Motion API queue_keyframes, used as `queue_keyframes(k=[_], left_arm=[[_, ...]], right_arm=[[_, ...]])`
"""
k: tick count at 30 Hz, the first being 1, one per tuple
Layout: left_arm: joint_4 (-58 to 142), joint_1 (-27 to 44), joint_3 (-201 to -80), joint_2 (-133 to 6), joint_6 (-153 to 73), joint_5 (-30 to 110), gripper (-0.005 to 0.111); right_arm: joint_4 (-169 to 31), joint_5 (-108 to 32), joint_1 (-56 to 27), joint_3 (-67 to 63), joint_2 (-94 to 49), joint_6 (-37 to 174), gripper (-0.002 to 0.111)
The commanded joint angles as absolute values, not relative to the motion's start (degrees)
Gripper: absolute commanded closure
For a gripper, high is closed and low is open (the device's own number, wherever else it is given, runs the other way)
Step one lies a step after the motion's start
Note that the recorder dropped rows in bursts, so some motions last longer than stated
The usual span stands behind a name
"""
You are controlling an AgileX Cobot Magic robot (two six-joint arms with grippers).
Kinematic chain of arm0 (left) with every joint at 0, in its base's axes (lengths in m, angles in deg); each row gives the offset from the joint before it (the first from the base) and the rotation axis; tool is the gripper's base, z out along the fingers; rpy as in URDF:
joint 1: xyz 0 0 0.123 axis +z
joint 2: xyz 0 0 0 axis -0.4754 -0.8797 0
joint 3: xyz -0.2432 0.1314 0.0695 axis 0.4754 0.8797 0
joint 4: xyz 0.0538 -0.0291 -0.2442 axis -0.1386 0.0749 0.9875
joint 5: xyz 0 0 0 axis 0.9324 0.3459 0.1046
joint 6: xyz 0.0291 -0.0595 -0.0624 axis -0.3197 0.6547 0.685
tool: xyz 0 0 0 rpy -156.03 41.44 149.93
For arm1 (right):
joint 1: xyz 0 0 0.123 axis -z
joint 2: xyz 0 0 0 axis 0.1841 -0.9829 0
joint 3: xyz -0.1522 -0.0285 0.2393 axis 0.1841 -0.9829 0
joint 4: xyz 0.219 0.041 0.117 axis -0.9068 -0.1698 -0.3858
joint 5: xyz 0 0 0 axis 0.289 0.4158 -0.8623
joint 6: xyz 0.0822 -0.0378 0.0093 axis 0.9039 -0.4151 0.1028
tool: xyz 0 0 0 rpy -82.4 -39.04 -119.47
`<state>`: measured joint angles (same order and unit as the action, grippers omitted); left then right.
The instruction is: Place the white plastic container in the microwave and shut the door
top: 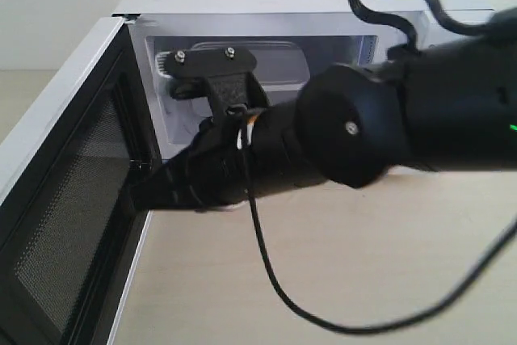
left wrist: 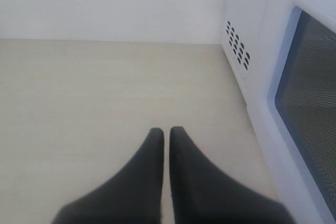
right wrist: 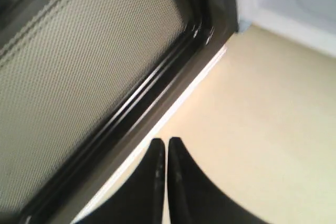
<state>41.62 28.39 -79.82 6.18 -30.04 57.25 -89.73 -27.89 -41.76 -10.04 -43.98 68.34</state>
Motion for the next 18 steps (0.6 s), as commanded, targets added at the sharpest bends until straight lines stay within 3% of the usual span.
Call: queue_keyframes(k=[1,5,10,18], left_arm=[[41.6,28.5,-79.6,6.3,-29.6,57.3,0.102],[41.6,28.5,-79.6,6.3,-29.6,57.3,0.102],[41.6,28.5,-79.6,6.3,-29.6,57.3,0.102],[41.6,28.5,-79.6,6.3,-29.6,57.3,0.102]], right_arm=[[-89.8,-28.5,-44.7,-17.9,-35.6,68.6,0.107],[-89.8,-27.1,-46.6,-24.5,-25.3,68.6,0.107],[-90.3,-15.3,-46.6,-25.5,-13.9,69.2,0.107],[-89.9,-16.0,-46.6,-25.5,-9.2,69.2,0.107]])
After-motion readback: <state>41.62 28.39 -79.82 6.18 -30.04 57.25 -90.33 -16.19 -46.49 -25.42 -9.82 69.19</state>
